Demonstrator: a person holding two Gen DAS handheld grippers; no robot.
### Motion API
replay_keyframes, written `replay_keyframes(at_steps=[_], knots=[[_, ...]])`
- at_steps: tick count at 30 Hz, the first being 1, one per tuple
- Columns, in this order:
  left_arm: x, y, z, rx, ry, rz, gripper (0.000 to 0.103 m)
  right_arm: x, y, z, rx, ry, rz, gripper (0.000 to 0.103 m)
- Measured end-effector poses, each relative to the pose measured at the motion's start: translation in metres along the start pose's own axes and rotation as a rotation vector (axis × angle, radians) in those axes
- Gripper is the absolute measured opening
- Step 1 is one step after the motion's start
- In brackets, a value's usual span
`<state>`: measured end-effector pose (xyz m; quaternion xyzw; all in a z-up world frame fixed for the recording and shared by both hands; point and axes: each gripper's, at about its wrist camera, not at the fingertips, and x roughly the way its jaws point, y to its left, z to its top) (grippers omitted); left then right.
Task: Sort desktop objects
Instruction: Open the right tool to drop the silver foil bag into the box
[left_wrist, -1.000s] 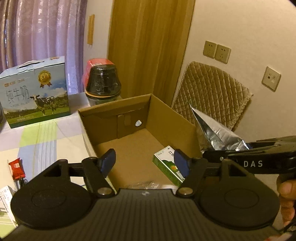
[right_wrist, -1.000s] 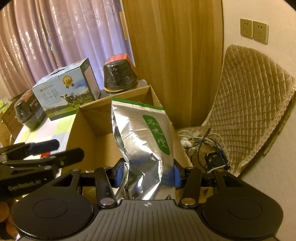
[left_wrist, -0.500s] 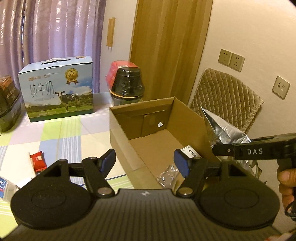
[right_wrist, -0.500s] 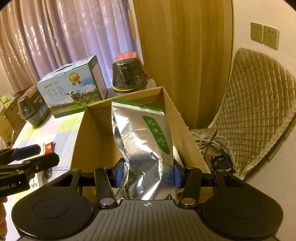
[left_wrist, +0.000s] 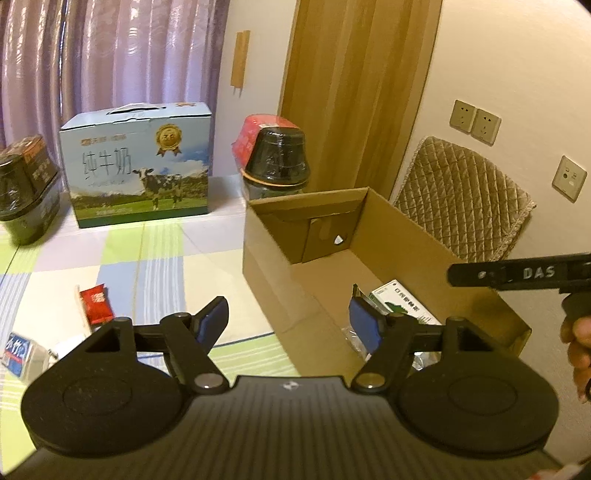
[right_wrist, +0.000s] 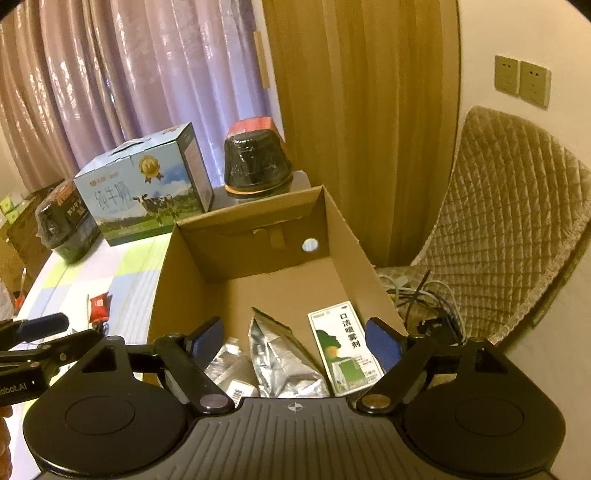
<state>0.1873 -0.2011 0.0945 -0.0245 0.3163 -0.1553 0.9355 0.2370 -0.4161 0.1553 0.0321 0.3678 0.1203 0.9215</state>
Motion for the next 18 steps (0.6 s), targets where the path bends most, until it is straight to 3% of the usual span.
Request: replay_keyframes(at_steps=[9,18], knots=[[-0.045,0.021,-0.014,0.0,-0.017,0.037,0.08,-0.034,0.017,-0.016,0.028,-0.023,0.019,0.089],[-0.104,0.051,-0.036,-0.005,-0.029,0.101,0.091,-0.069,0.073,-0.03,-0.035,-0.041,0.069,0.101]])
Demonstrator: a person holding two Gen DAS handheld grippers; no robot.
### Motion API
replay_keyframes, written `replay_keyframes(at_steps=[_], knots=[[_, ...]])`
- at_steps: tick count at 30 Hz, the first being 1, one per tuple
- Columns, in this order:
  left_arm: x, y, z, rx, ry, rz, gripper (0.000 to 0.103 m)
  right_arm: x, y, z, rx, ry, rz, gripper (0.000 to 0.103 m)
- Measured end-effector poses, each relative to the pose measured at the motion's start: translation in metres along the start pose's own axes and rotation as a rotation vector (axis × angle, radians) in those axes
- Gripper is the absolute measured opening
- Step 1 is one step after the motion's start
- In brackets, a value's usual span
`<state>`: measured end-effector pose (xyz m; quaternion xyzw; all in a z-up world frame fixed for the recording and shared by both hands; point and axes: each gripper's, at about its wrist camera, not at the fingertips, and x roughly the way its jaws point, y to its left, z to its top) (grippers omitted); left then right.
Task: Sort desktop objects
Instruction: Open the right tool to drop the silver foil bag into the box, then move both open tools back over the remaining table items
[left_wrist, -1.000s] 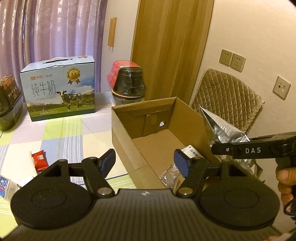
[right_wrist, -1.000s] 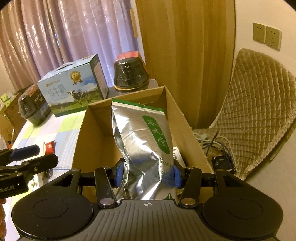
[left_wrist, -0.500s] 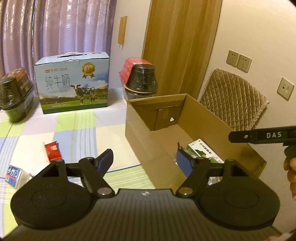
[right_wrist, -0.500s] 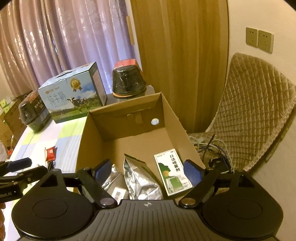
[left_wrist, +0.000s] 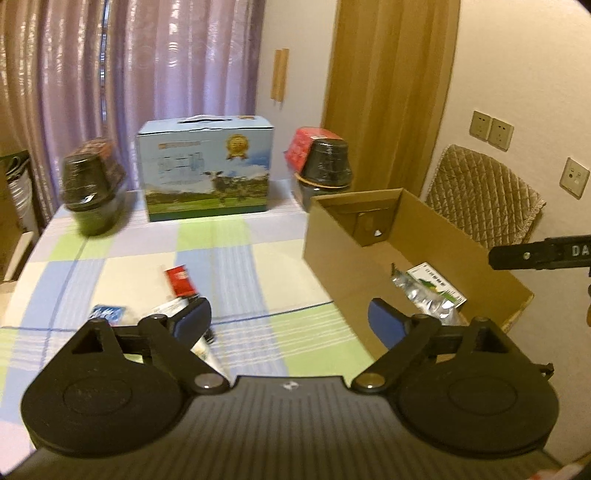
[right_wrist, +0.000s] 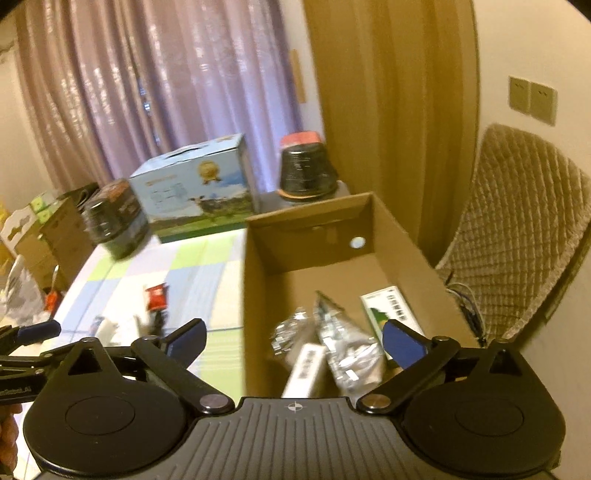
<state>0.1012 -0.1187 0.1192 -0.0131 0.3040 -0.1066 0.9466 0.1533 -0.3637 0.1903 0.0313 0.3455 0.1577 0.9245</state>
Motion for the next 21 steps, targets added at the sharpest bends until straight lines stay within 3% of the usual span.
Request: replay_keyframes(at_steps=[7,21], knots=[[-0.039,0.029,-0.017,-0.013,0.014,0.062,0.102,-0.012,0.047,-0.016,-0.043,0.014,0.035,0.101],[-0.093,0.094,-0.062,-0.074,0.058,0.188,0.102,-0.017,0.102,-0.041,-0.081,0.032,0.126,0.101]])
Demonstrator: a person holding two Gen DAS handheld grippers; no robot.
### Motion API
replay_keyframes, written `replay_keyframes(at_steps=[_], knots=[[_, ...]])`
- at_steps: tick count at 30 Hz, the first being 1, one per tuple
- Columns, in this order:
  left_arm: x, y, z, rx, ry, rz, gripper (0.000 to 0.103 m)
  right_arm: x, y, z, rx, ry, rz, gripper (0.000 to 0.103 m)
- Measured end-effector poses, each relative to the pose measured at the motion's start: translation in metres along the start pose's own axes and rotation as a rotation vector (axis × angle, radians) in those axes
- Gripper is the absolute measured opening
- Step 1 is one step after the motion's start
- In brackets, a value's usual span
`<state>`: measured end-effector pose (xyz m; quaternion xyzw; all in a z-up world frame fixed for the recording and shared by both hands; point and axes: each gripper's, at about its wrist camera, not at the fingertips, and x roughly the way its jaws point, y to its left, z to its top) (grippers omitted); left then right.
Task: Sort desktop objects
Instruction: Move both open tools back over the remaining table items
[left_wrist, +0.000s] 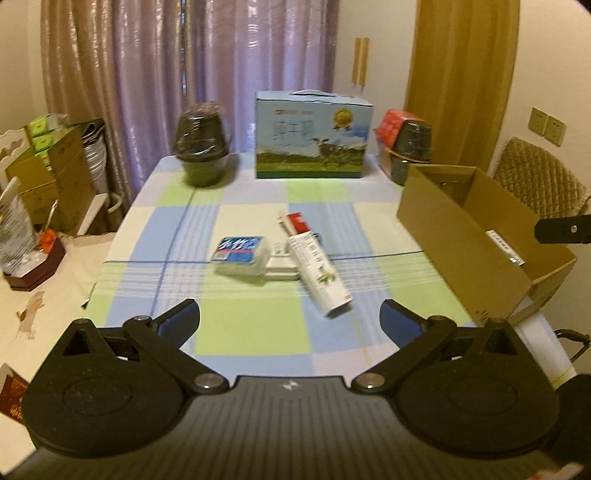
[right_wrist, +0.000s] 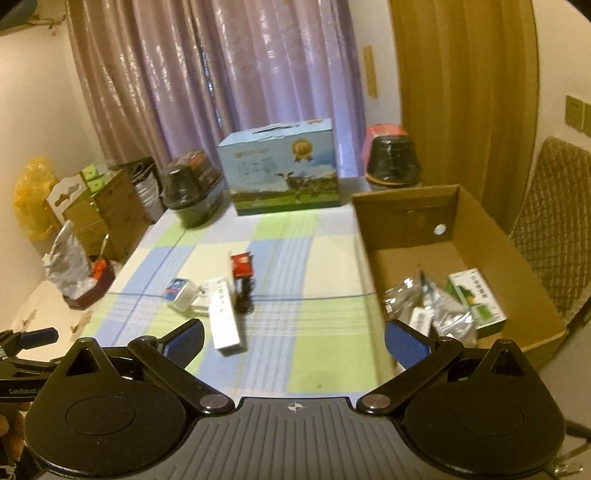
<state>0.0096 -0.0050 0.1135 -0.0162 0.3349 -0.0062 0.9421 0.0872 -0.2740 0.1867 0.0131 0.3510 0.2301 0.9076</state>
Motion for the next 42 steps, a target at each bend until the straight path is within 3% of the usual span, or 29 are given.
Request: replay_keyframes(at_steps=[11,20,29,42], knots=[[0.006,0.025,-0.02,0.044,-0.012,0.066,0.102,0.028,0.027,-0.025,-0.034,0.054,0.053,0.101],[0.031,0.045,-0.025,0.037,-0.005,0.065,0.102,0.058,0.042,-0.03,-0.064,0.08,0.086,0.101],[0.082,0.064,-0.02,0.028,0.068,0.003,0.102,0.112,0.05,-0.031,-0.147,0.101,0.092,0.101],[0.158,0.092,0.002,0.049,0.11,-0.097,0.102,0.199,0.06,-0.024,-0.232,0.154,0.133,0.101]])
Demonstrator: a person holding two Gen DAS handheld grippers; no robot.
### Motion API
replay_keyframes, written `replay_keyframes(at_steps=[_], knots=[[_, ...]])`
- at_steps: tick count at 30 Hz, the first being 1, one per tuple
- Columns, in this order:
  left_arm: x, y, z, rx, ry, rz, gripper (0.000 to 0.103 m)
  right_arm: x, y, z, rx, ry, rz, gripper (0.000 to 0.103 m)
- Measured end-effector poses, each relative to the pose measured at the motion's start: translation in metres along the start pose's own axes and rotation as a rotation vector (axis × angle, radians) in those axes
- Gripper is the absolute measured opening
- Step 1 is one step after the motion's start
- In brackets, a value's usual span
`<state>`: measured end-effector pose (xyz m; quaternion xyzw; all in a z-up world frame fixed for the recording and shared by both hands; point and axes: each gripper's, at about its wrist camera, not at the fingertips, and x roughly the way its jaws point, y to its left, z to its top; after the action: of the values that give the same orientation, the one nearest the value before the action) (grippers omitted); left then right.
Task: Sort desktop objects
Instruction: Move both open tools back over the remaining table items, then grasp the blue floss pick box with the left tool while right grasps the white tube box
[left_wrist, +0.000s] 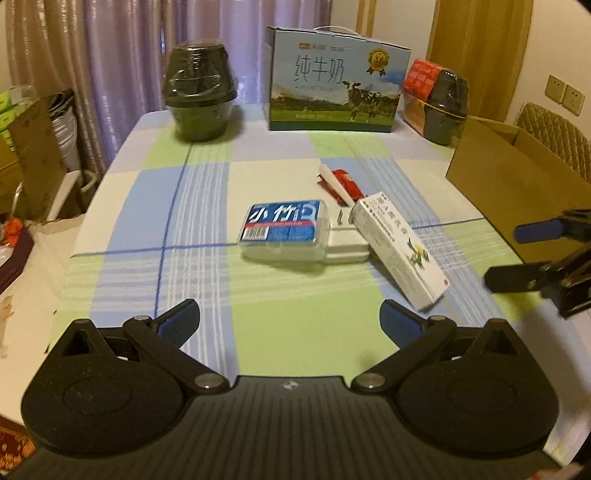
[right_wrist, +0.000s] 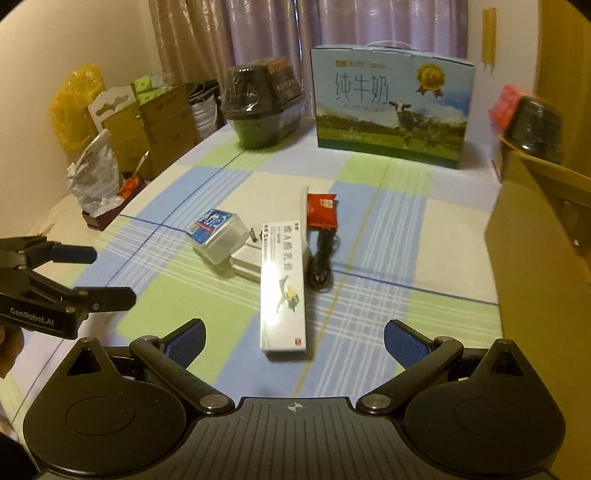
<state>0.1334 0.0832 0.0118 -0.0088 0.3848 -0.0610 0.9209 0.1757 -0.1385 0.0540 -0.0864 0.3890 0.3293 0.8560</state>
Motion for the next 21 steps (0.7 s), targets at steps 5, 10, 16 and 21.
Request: replay_keyframes(at_steps=[5,10,16,21], knots=[[0.02,0.003,0.016,0.044,-0.002,-0.002,0.102,0.024,0.0,0.014,-0.011,0.011,0.006,0.09],[0.039,0.011,0.034,0.056,-0.005,-0.033,0.102,0.041,-0.005,0.021,0.003,0.028,0.017,0.088],[0.061,0.027,0.044,0.048,0.003,-0.083,0.102,0.06,-0.006,0.025,-0.005,0.058,0.021,0.079],[0.079,0.03,0.051,0.041,0.007,-0.115,0.102,0.072,-0.005,0.025,-0.02,0.08,0.034,0.075]])
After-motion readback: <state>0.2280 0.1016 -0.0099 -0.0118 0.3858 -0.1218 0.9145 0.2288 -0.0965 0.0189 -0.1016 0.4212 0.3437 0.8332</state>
